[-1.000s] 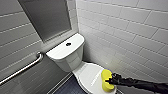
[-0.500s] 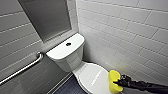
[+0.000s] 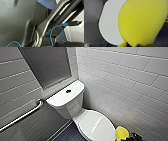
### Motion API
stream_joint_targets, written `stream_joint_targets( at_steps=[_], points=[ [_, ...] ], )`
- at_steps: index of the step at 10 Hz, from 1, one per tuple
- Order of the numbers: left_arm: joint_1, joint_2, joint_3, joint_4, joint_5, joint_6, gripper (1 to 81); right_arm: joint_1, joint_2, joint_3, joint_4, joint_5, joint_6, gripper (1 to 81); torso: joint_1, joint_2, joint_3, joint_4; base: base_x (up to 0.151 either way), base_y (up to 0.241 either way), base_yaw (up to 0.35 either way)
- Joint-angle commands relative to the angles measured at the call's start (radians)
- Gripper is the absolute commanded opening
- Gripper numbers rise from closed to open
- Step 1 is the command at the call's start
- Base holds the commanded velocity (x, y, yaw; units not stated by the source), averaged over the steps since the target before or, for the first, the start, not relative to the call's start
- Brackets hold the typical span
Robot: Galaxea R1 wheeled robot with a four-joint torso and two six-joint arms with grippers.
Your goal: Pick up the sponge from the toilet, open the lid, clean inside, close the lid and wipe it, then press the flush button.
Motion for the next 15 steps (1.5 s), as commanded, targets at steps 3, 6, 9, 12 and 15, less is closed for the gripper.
stream_joint_targets(
  at_steps=[3, 6, 9, 12, 15],
  points=[
    [-0.079, -0.122, 0.181, 0.027, 0.073, -0.002, 81.1, -0.115, -0.075, 0.039, 0.009, 0.010, -0.003, 1.0, 0.000, 0.000, 0.000, 0.000, 0.000, 0.000, 0.000],
    [-0.219, -0.181, 0.267, -0.017, 0.199, -0.035, 81.1, -0.314, -0.108, 0.019, 0.004, 0.149, -0.010, 1.0, 0.000, 0.000, 0.000, 0.000, 0.000, 0.000, 0.000],
    [-0.349, -0.194, 0.281, -0.027, 0.311, -0.126, 81.1, -0.495, -0.082, -0.056, -0.001, 0.234, -0.010, 1.0, 0.000, 0.000, 0.000, 0.000, 0.000, 0.000, 0.000],
    [-0.423, -0.214, 0.293, -0.027, 0.332, -0.164, 81.1, -0.594, -0.046, -0.080, -0.028, 0.240, -0.010, 1.0, 0.000, 0.000, 0.000, 0.000, 0.000, 0.000, 0.000],
    [-0.483, -0.223, 0.299, -0.030, 0.349, -0.187, 81.1, -0.658, 0.001, -0.107, -0.050, 0.242, -0.010, 1.0, 0.066, -0.102, 0.000, 0.000, 0.000, 0.000, 0.000]
  ],
)
